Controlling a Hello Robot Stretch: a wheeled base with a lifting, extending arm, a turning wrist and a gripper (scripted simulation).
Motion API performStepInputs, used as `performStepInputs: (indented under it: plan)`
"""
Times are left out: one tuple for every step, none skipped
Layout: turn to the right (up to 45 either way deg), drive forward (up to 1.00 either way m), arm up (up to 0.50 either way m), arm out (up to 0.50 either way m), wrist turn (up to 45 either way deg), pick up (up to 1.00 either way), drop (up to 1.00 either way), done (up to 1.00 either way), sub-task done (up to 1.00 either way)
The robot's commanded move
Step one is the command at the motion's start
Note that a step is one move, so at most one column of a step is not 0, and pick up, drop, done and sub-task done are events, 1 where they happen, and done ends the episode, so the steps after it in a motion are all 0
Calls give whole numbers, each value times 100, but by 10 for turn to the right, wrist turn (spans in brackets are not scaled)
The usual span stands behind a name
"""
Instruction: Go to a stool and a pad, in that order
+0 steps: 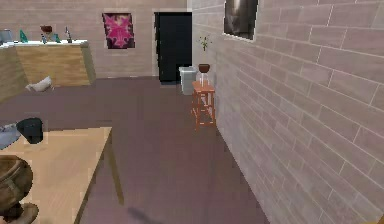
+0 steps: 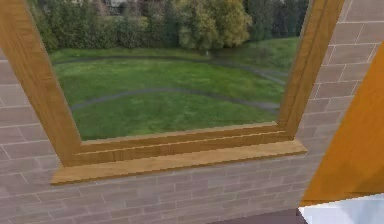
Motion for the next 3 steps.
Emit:
performStepInputs:
  plan:
    - [-60,0,0,0,0,0,0,0,0]
    - [0,100,0,0,0,0,0,0,0]
    - [0,65,0,0,0,0,0,0,0]
